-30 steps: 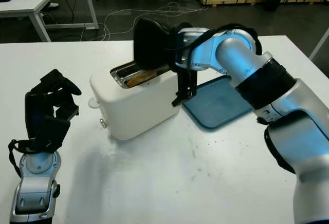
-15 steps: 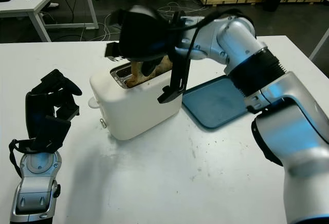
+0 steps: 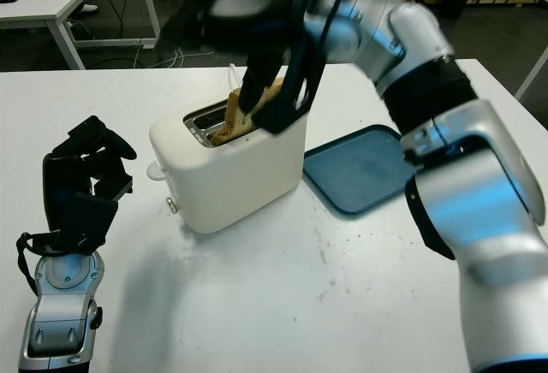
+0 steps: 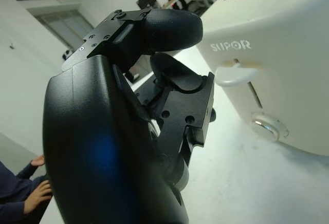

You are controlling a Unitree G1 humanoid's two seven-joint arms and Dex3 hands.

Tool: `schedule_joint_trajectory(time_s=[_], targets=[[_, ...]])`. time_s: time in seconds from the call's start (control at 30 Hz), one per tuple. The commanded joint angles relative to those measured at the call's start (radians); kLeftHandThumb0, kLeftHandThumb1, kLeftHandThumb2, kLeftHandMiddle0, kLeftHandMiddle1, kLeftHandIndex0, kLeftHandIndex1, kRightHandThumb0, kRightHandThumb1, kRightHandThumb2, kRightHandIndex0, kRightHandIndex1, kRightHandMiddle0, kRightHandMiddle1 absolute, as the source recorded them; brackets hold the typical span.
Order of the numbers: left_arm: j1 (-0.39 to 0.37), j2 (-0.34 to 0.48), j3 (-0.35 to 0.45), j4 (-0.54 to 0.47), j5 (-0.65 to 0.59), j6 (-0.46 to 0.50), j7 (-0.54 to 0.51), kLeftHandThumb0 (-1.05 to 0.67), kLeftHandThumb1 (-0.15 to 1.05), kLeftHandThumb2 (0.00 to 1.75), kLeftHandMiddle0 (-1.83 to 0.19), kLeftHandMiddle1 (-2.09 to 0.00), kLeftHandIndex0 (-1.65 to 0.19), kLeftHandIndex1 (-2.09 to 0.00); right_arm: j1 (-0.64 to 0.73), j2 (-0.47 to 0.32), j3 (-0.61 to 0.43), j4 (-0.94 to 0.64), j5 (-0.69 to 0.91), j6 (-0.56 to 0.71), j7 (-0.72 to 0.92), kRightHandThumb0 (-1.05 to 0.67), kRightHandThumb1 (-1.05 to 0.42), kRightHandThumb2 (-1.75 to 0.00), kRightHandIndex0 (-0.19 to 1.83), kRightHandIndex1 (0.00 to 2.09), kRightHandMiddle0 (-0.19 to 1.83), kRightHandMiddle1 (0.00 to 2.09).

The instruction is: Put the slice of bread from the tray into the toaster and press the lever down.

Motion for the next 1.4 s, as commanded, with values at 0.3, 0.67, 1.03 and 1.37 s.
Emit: schedule_joint_trajectory(time_s=[0.3, 0.67, 1.03, 1.37], targets=[[0.004, 0.003, 0.001, -0.005, 0.003, -0.005, 0.0, -0.06, 0.89, 1.0, -1.08, -1.75, -0.7, -1.75, 0.005, -0.127, -0.156, 0.098, 0.08, 0.082, -0.035, -0.91, -0.67, 0.0, 0.54, 1.28, 0.69, 0.08], [0.004, 0.006, -0.002, -0.004, 0.005, -0.01, -0.002, -0.05, 0.89, 1.0, -1.08, -1.75, -0.69, -1.75, 0.161, -0.256, -0.124, 0.023, 0.014, 0.026, -0.022, -0.78, -0.73, 0.0, 0.45, 0.36, 0.57, 0.0], [0.005, 0.003, -0.004, -0.01, 0.005, 0.0, -0.004, -0.05, 0.9, 0.99, -1.06, -1.75, -0.68, -1.75, 0.31, -0.223, -0.092, 0.034, -0.11, -0.151, -0.344, -0.7, -0.74, 0.0, 0.4, 0.42, 0.5, 0.0], [0.006, 0.003, -0.006, -0.008, 0.008, 0.003, -0.005, -0.05, 0.9, 0.98, -1.07, -1.75, -0.69, -1.75, 0.291, -0.17, -0.076, 0.131, -0.175, -0.221, -0.605, -0.74, -0.8, -0.01, 0.23, 0.91, 0.52, 0.01]])
